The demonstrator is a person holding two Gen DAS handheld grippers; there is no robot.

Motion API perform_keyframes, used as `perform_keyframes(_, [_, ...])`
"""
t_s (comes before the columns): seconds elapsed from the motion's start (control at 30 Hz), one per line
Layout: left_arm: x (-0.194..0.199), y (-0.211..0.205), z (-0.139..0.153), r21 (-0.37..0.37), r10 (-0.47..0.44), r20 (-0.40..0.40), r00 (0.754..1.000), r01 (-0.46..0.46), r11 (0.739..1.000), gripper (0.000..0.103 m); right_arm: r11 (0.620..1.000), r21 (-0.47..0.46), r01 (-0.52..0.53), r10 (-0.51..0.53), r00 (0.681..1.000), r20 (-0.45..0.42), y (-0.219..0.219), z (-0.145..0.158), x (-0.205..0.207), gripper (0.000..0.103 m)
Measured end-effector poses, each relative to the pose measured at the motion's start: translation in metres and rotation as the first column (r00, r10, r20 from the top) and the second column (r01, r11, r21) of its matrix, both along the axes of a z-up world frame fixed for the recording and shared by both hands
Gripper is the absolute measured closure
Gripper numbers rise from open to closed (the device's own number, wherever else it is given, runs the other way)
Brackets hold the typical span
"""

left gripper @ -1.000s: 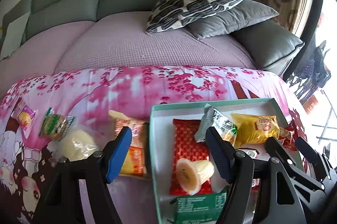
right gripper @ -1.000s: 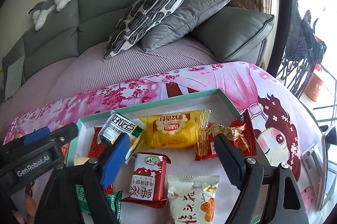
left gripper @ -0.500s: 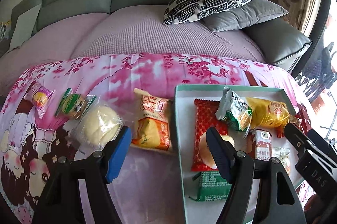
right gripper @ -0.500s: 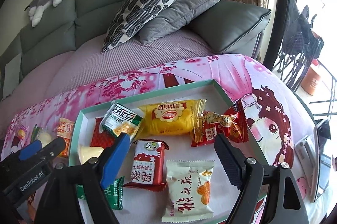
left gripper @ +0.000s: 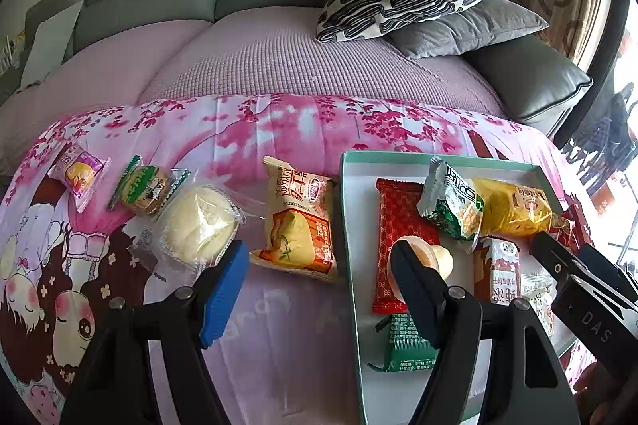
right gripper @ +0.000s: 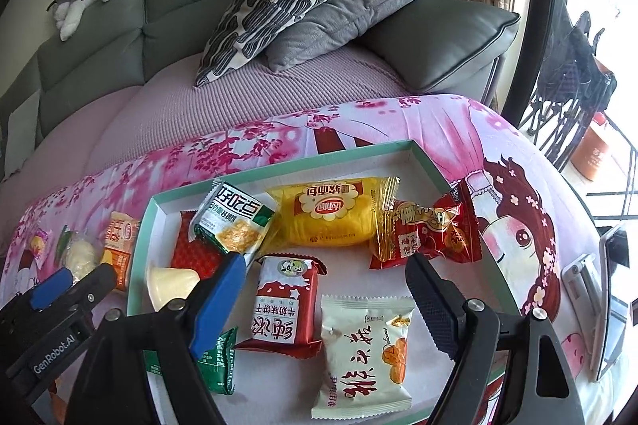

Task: Organize snacks
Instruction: 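Withdraw both open tools from the tray toward the snack pile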

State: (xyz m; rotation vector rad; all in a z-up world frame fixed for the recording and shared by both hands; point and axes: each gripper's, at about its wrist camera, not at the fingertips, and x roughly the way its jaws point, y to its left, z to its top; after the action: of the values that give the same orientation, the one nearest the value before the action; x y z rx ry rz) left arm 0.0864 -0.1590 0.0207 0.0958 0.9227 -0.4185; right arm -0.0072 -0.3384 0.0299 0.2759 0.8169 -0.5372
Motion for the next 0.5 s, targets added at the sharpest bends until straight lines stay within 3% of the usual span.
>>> perform_keyframes(0.07, [0.000, 0.000, -0.002, 0.003, -0.002, -0.004, 1.000, 0.002, 1.000, 0.027, 1.000, 0.002, 0.000, 0.000, 1.000, -0.001, 0.000, -0.001, 0.001, 0.018])
perform_keyframes(0.13, [0.000, 0.001, -0.003, 0.000, -0.003, -0.010, 1.000, 0.003, 1.000, 0.011, 1.000, 0.008, 0.000, 0.000, 1.000, 0.001, 0.001, -0.002, 0.001, 0.017])
perform_keyframes(0.2, [0.000, 0.003, -0.004, -0.009, 0.003, -0.007, 1.000, -0.003, 1.000, 0.011, 1.000, 0.013, 0.007, -0.007, 1.000, -0.003, 0.000, -0.004, 0.002, 0.014])
perform_keyframes(0.3, [0.001, 0.006, -0.005, -0.012, 0.011, -0.010, 1.000, -0.012, 1.000, 0.011, 1.000, 0.013, 0.017, -0.017, 1.000, 0.000, 0.000, -0.005, 0.001, 0.000])
perform_keyframes(0.5, [0.001, 0.012, -0.009, -0.002, 0.037, -0.005, 0.999, -0.037, 0.999, 0.007, 1.000, 0.011, 0.025, -0.025, 1.000, 0.010, -0.001, -0.005, 0.000, 0.000])
